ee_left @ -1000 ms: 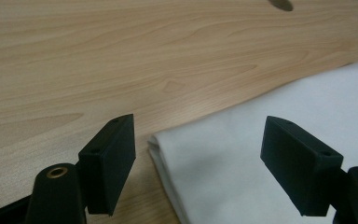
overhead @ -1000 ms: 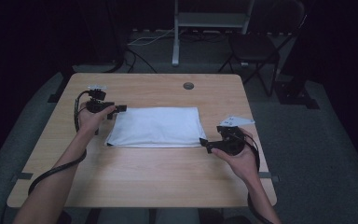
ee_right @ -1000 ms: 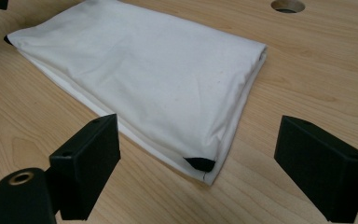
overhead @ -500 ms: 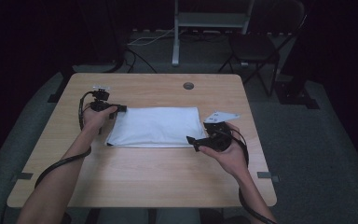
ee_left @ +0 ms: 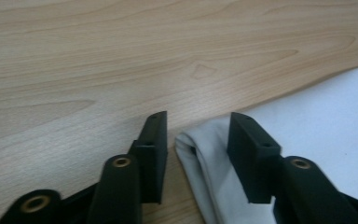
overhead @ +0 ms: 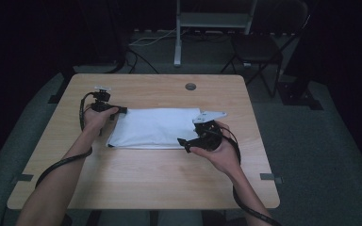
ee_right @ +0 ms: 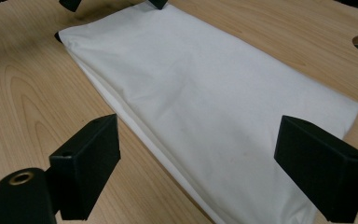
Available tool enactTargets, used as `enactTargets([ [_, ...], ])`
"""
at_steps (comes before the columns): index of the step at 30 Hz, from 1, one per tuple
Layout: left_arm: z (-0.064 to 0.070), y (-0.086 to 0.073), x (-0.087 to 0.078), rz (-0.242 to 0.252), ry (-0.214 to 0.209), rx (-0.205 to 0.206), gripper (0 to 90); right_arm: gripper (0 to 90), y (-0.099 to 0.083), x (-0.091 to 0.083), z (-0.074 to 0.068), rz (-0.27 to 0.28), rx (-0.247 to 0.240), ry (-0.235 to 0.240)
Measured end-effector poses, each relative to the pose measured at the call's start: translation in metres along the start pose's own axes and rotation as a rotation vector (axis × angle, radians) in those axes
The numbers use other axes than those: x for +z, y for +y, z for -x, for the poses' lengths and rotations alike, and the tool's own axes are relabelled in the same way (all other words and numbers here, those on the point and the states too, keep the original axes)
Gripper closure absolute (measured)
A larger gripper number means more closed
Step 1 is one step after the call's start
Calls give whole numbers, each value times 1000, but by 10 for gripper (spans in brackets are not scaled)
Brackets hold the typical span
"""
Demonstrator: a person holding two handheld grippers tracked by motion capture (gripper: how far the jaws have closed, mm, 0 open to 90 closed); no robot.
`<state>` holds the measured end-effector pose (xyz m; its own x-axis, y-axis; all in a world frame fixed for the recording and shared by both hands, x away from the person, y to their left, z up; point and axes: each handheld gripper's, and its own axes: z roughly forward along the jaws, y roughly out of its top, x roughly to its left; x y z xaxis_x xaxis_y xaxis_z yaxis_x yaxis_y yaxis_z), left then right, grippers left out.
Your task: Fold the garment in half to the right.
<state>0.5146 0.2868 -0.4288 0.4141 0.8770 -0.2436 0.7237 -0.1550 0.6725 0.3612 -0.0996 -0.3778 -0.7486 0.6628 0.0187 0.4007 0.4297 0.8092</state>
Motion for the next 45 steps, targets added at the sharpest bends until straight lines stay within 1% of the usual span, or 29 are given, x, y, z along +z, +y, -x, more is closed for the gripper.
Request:
enactTargets([
  [1, 1, -1, 1, 5, -5, -1, 650, 136, 0, 1, -1, 0, -1, 2],
  [3, 5, -3, 3, 14, -16, 17, 724, 136, 1, 4, -2, -5, -3, 11],
  [5, 8, -2, 5, 11, -20, 28, 770, 137, 5, 11, -5, -15, -15, 20],
  [9, 10, -1, 2, 10, -22, 40, 804, 154, 19, 30, -17, -25, -55, 51],
  [11, 10, -1, -1, -1, -27, 48, 810, 161, 27, 41, -24, -39, -72, 72],
  [12, 11, 0, -3, -5, -26, 52, 810, 161, 32, 48, -29, -51, -82, 80],
  [13, 11, 0, -4, -11, -27, 60, 810, 161, 37, 55, -34, -59, -104, 84],
  [14, 12, -1, -5, -19, -26, 68, 810, 161, 41, 60, -38, -59, -116, 91],
  [16, 14, -1, -7, -32, -20, 98, 810, 164, 50, 71, -48, -70, -141, 115],
  [17, 14, 0, -9, -39, -19, 109, 811, 183, 54, 77, -54, -80, -161, 121],
  [18, 14, 0, -10, -36, -20, 109, 810, 200, 59, 85, -62, -89, -193, 134],
  [21, 15, 1, -15, -30, -31, 104, 811, 209, 67, 102, -79, -110, -232, 163],
  [22, 15, 1, -16, -34, -31, 112, 811, 211, 69, 108, -85, -115, -241, 174],
  [25, 15, 0, -18, -43, -29, 118, 810, 221, 74, 127, -102, -132, -275, 194],
  [28, 15, -2, -19, -50, -23, 124, 810, 225, 79, 139, -112, -139, -291, 204],
  [32, 14, -3, -21, -52, -25, 120, 810, 244, 86, 154, -127, -151, -310, 218],
  [36, 13, -4, -22, -51, -29, 114, 808, 300, 87, 168, -139, -177, -336, 225],
  [37, 13, -4, -23, -52, -29, 112, 808, 315, 87, 172, -142, -184, -335, 229],
  [39, 13, -4, -23, -53, -29, 111, 808, 341, 86, 179, -146, -194, -345, 231],
  [40, 13, -4, -23, -53, -29, 111, 808, 352, 86, 182, -148, -202, -341, 228],
  [42, 13, -4, -24, -54, -30, 108, 807, 375, 84, 188, -150, -217, -350, 223],
  [45, 13, -5, -24, -58, -29, 117, 805, 400, 81, 194, -152, -235, -349, 218],
])
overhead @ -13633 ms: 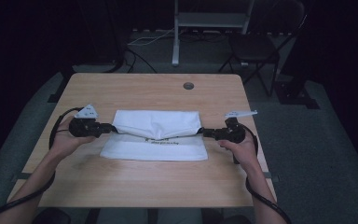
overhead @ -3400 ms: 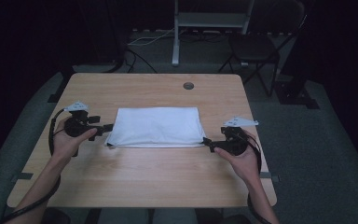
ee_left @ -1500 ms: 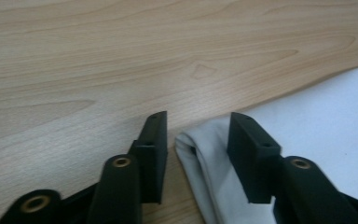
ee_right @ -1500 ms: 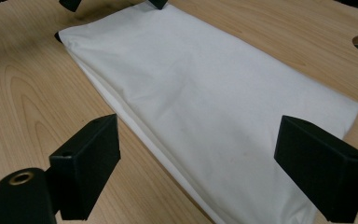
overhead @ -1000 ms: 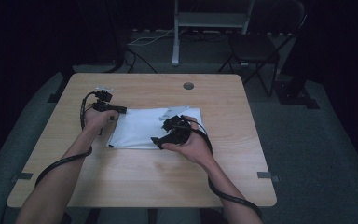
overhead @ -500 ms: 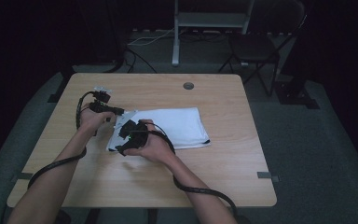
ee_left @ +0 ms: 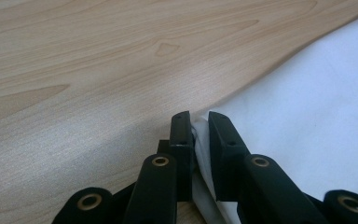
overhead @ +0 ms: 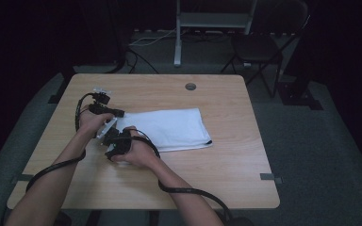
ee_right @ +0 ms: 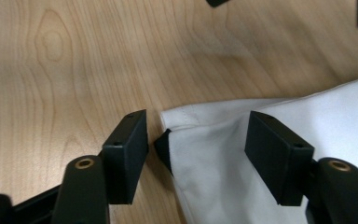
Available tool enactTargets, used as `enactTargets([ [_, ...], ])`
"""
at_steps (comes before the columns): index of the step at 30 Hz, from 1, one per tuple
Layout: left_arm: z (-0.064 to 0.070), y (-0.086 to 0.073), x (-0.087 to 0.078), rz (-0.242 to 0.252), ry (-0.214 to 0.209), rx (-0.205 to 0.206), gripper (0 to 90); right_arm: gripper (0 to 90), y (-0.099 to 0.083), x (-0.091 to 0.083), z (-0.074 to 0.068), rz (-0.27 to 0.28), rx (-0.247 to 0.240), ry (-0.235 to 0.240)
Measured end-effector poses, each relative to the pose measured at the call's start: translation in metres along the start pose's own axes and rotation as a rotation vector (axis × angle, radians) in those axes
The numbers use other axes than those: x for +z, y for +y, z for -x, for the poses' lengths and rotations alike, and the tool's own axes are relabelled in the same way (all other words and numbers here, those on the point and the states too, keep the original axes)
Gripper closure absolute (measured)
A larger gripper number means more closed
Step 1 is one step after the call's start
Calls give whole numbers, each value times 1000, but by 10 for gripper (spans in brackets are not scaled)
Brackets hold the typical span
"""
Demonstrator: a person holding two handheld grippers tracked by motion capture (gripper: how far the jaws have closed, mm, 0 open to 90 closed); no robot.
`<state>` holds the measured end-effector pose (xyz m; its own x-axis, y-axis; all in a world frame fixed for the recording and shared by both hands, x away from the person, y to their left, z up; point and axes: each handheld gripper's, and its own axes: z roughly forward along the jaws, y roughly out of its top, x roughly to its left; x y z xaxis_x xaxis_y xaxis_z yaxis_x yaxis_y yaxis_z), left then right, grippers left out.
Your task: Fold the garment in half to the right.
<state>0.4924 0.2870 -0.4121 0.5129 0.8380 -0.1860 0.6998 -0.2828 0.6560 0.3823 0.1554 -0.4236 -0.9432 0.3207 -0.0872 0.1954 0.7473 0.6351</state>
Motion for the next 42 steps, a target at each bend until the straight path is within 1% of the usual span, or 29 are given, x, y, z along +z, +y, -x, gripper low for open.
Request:
enactTargets([
  [3, 0, 0, 0, -3, -3, 1, 805, 443, -1, 3, 1, 11, 10, -1],
  [7, -1, 0, 0, -11, -7, 5, 805, 543, -3, 4, 4, 37, 51, 12],
  [11, 0, -1, 0, -13, -9, 6, 805, 672, -6, 3, 6, 54, 68, -5],
  [13, 1, 0, 1, -14, -8, 8, 805, 721, -7, 3, 7, 62, 77, -16],
  [15, 1, 0, 0, -18, -7, 11, 805, 751, -6, 3, 5, 55, 81, -31],
  [17, 2, 0, -1, -27, -5, 22, 805, 764, -5, 3, 1, 53, 86, -51],
  [21, 1, -2, -5, -29, 3, 27, 805, 777, -2, 2, -4, 64, 84, -58],
  [25, 0, -3, -11, -37, 9, 33, 805, 777, 1, 2, -9, 77, 87, -61],
  [32, -2, -4, -20, -36, 19, 26, 804, 778, 7, -3, -14, 115, 94, -61],
  [34, -3, -4, -23, -35, 22, 32, 805, 779, 10, -6, -16, 126, 88, -63],
  [36, -3, -4, -25, -33, 23, 29, 805, 779, 12, -9, -17, 135, 96, -61],
  [42, -3, -1, -32, -28, 32, 32, 805, 779, 19, -15, -20, 164, 94, -66],
])
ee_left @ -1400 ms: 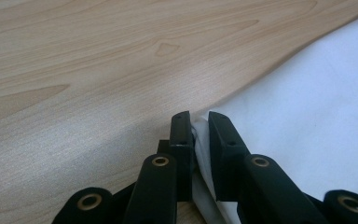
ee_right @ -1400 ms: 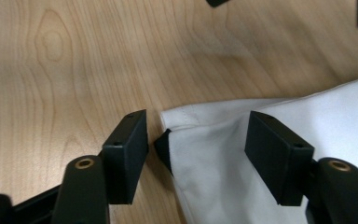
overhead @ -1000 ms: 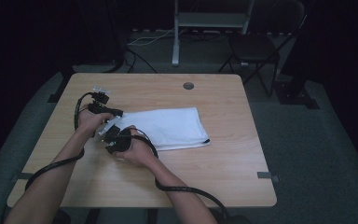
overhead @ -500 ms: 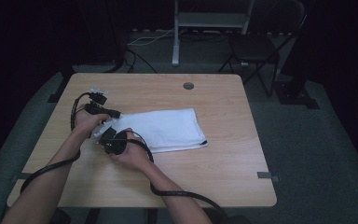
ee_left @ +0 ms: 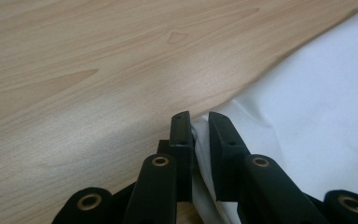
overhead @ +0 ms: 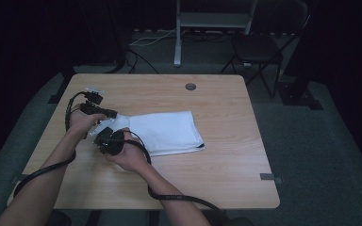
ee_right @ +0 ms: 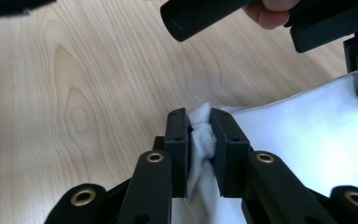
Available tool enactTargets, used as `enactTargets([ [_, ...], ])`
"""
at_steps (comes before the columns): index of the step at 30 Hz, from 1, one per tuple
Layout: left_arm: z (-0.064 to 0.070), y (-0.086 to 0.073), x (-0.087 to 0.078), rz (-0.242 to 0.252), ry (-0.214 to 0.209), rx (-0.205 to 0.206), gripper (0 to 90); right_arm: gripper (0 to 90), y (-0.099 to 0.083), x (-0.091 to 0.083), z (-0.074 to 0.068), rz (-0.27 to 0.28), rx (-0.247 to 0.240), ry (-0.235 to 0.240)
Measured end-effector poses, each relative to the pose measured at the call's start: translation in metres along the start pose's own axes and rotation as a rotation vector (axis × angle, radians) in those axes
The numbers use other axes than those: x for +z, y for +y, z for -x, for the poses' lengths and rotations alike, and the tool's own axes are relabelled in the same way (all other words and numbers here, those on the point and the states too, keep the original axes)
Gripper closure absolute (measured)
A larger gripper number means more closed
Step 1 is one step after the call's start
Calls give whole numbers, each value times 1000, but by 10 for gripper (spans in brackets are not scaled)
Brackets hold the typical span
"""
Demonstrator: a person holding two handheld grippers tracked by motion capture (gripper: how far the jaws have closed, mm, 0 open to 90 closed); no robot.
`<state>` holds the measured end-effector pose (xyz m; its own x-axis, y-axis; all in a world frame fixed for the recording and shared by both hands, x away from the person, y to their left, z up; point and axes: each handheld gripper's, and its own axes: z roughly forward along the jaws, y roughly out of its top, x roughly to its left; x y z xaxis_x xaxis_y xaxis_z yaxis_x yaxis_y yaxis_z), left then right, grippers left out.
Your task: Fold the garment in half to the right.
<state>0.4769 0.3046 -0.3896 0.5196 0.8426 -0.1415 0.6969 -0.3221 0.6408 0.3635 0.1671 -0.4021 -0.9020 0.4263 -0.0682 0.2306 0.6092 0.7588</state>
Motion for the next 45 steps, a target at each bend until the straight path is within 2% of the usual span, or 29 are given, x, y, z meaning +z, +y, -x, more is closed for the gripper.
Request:
enactTargets([
  [7, -4, 0, -11, 4, 9, 0, 805, 779, 9, -4, -5, 24, 1, 1],
  [17, -8, 0, -18, 3, 18, -4, 806, 779, 19, -6, -9, 49, 4, 4],
  [45, -9, 11, -39, 20, 42, 3, 809, 782, 38, -19, -9, 111, 18, 7],
])
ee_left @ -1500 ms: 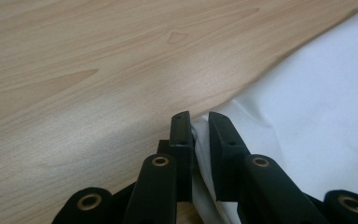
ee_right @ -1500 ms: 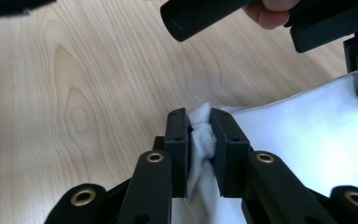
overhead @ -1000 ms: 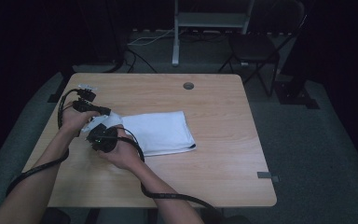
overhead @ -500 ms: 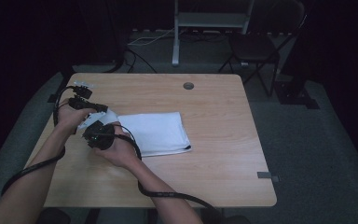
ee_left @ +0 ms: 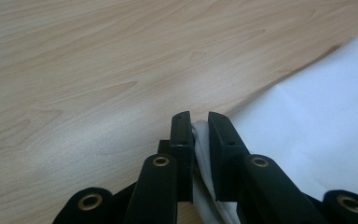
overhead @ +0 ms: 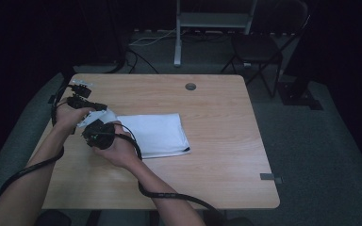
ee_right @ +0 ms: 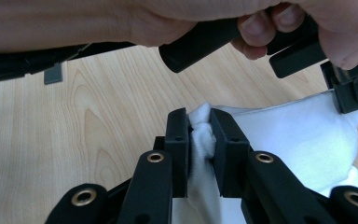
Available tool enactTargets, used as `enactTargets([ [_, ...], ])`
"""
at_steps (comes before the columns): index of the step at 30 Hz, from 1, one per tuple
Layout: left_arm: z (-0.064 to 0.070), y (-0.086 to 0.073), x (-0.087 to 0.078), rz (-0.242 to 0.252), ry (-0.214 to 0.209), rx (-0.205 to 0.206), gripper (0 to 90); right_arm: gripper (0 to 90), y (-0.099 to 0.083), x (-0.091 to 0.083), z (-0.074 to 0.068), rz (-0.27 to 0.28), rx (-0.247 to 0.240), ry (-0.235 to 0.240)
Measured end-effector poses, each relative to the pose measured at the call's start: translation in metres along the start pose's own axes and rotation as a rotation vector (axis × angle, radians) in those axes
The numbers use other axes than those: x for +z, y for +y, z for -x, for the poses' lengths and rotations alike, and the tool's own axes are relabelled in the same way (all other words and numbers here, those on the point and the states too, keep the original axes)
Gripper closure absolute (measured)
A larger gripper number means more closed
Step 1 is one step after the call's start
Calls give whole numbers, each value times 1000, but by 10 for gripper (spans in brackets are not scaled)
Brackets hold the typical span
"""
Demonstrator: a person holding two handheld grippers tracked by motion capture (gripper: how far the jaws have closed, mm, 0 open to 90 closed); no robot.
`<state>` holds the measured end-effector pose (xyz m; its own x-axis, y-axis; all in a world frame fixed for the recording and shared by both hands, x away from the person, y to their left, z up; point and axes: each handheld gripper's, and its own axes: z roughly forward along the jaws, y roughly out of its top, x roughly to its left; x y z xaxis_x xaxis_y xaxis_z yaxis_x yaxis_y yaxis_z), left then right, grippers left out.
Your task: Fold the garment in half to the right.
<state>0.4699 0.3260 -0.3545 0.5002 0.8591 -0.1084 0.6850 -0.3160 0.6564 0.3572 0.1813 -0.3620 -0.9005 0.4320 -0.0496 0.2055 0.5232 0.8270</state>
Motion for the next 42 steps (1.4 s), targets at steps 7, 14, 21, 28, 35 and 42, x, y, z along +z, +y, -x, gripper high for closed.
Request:
enactTargets([
  [7, 1, 5, -6, 10, 7, 2, 809, 781, 6, -5, 1, 19, 0, -5],
  [14, 4, 12, -10, 17, 9, 11, 809, 781, 9, -8, 1, 32, 4, -17],
  [21, 6, 19, -16, 25, 19, 18, 810, 782, 14, -14, 2, 53, 10, -32],
  [28, 9, 26, -21, 26, 27, 26, 810, 782, 17, -18, 3, 66, 21, -41],
  [35, 10, 31, -26, 29, 35, 31, 809, 782, 22, -21, 4, 82, 24, -43],
  [42, 8, 32, -29, 27, 42, 32, 809, 782, 25, -24, 5, 91, 21, -45],
])
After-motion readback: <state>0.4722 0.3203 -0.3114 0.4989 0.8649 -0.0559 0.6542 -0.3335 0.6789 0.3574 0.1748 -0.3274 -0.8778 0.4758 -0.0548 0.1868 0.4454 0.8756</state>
